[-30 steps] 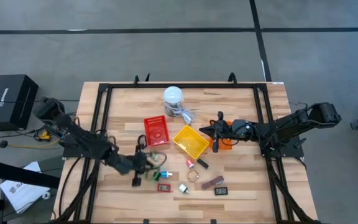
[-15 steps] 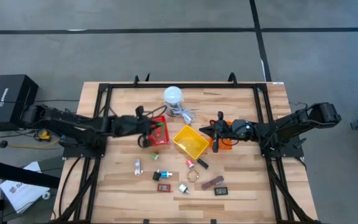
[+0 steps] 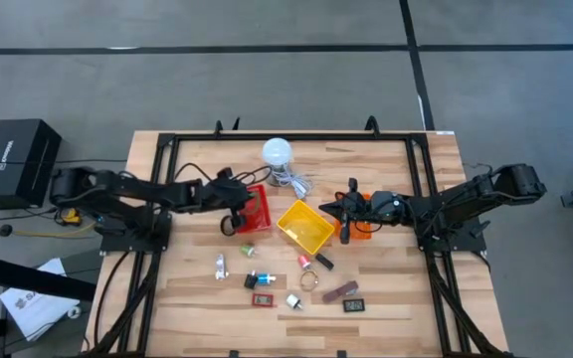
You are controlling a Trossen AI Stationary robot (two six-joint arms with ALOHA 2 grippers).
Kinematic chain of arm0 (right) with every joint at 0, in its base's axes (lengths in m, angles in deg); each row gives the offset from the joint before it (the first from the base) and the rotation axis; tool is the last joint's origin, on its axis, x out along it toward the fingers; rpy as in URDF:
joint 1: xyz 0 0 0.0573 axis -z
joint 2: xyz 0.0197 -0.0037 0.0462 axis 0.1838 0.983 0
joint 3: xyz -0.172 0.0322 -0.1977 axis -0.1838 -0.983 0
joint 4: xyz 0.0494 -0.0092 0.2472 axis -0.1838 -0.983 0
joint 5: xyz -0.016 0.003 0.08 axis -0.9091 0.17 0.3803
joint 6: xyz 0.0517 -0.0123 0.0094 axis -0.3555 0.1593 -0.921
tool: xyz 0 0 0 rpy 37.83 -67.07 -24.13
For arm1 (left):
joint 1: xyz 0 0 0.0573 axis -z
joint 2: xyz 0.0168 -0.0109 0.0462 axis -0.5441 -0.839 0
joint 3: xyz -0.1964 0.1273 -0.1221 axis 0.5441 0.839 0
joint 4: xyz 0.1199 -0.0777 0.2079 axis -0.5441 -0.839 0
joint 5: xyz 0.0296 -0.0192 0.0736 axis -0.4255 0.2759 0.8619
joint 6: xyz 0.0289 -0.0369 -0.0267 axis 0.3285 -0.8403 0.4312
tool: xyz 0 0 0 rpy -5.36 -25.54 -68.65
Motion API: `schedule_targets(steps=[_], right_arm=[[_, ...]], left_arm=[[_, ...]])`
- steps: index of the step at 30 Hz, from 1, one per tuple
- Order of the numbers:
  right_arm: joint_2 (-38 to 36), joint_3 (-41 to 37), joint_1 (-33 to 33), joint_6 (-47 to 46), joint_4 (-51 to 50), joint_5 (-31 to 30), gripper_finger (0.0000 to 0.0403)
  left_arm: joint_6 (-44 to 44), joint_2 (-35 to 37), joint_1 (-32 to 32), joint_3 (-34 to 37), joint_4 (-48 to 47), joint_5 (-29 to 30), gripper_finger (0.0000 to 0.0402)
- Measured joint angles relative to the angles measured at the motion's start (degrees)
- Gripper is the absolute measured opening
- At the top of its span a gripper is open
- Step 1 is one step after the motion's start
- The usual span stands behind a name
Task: Pick & Place Office items
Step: Put the green watch into the red basket, then put the white charger adapter into the yellow basket
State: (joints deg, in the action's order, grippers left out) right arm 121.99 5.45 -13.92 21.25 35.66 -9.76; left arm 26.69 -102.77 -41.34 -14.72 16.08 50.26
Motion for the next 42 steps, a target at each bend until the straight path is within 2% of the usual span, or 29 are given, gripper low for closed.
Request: schedule_targets(steps=[8,14,25,33,37,42], right_arm=[[0.0,0.0,0.0,0.0,-0.1,0.0,0.0001],[0.0,0.0,0.0,0.0,-0.1,0.0,0.0001],[0.0,0.0,0.0,0.0,-0.1,0.0,0.0001],[0.0,0.0,0.0,0.0,-0.3,0.0,0.0001],[0.0,0.0,0.0,0.0,-0.4,0.0,0.0001],[0.0,0.0,0.1,-1.6,-0.4,0.0,0.0001]], left_arm=[[0.0,-4.1,0.0,0.0,0.0,0.0,0.0051],[0.0,-4.5,0.0,0.0,0.0,0.0,0.0052],[-0.1,-4.5,0.0,0.0,0.0,0.0,0.0098],[-0.1,-4.4,0.1,0.0,0.0,0.1,0.0116],[-0.1,-2.8,0.7,-0.1,0.0,0.1,0.0118],[-0.6,2.7,2.7,-0.1,-0.1,0.1,0.0116]])
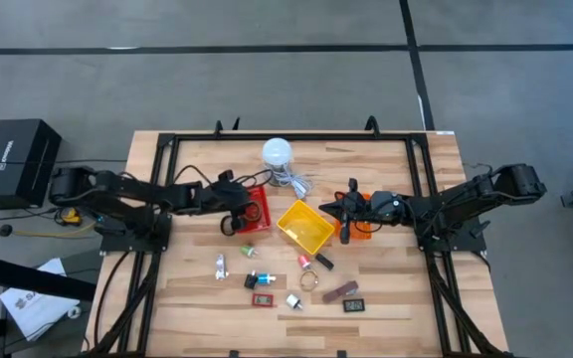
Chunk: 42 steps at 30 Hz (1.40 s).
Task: Pick & Place Office items
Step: Put the white charger adapter into the yellow basket
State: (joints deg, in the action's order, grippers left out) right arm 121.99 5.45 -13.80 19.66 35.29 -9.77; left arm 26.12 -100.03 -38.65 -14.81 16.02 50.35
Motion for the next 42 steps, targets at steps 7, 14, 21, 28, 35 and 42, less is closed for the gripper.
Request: schedule_targets(steps=[7,14,21,28,35,42], right_arm=[[0.0,0.0,0.0,-0.4,0.0,0.0,0.003],[0.0,0.0,-1.2,3.3,-0.2,0.0,0.0076],[0.0,4.4,-4.8,5.7,-6.7,0.0,0.0082],[0.0,13.8,-9.5,-2.6,-27.8,0.0,0.0082],[0.0,17.5,-15.0,-7.0,-37.0,0.0,0.0082],[0.0,17.9,-16.3,-10.8,-38.0,0.9,0.0081]], left_arm=[[-4.4,8.5,4.0,0.0,0.1,0.0,0.0117],[-5.4,10.7,7.9,0.0,0.1,0.0,0.0107],[-5.5,10.1,8.9,0.2,0.5,0.0,0.0101],[-5.7,10.2,8.9,2.1,0.9,0.0,0.0101],[-10.2,10.2,8.9,2.6,0.9,0.0,0.0102],[-9.9,10.2,8.9,2.6,2.2,0.0,0.0102]])
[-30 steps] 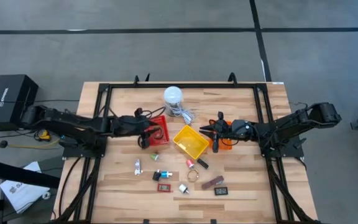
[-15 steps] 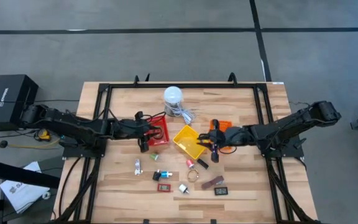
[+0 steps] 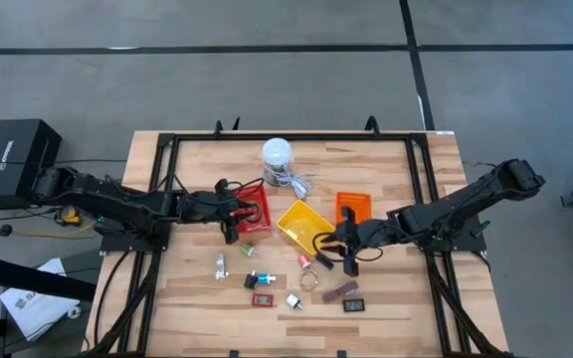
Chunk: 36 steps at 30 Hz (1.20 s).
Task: Pick & Place Office items
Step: Put the white charger adapter into the yellow basket
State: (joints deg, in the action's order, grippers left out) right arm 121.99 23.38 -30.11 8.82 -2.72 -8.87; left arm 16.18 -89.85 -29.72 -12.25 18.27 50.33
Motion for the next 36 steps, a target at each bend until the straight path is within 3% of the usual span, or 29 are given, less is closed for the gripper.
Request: schedule_targets(steps=[10,26,33,36], right_arm=[[8.6,1.1,-4.9,-10.4,-2.6,3.8,0.0091],[21.0,12.4,-5.7,2.0,-6.7,6.8,0.0208],[24.1,16.1,-4.3,1.9,-6.9,8.3,0.0219],[25.2,19.0,-4.3,-2.1,-6.8,9.6,0.0218]], left_arm=[[0.1,0.0,-0.3,0.0,2.7,0.0,0.0102],[0.1,0.0,-0.3,0.0,4.4,0.0,0.0102],[0.1,0.0,-0.3,0.0,4.6,0.0,0.0102],[0.0,0.0,-0.3,0.0,4.8,0.0,0.0102]])
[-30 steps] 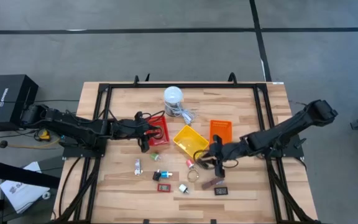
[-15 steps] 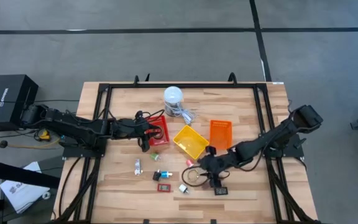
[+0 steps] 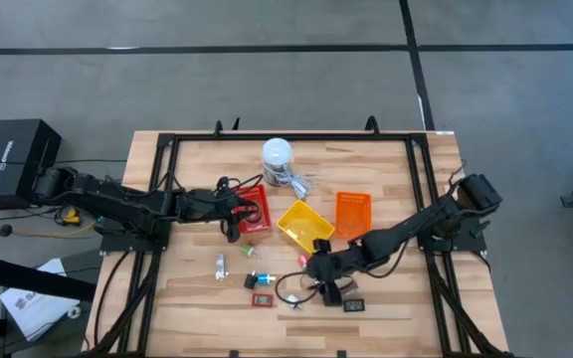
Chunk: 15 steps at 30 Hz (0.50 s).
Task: Pick & Place Office items
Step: Put the white charger adapter into the yellow basket
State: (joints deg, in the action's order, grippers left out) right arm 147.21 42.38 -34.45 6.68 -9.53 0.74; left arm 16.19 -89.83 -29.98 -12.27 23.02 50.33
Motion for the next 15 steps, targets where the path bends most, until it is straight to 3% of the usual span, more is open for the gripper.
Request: schedule_targets(steps=[5,10,15], right_arm=[[3.9,6.3,-0.4,-10.3,0.2,1.3,0.0211],[9.5,13.5,-2.2,-10.8,-6.1,7.5,0.0203],[15.1,20.8,-2.7,-12.2,-14.2,7.8,0.0198]], left_arm=[[-0.1,0.0,0.0,0.0,0.4,0.0,0.0102],[-0.1,0.0,0.0,0.0,1.1,0.0,0.0102],[-0.1,0.0,0.3,0.0,2.0,-0.6,0.0102]])
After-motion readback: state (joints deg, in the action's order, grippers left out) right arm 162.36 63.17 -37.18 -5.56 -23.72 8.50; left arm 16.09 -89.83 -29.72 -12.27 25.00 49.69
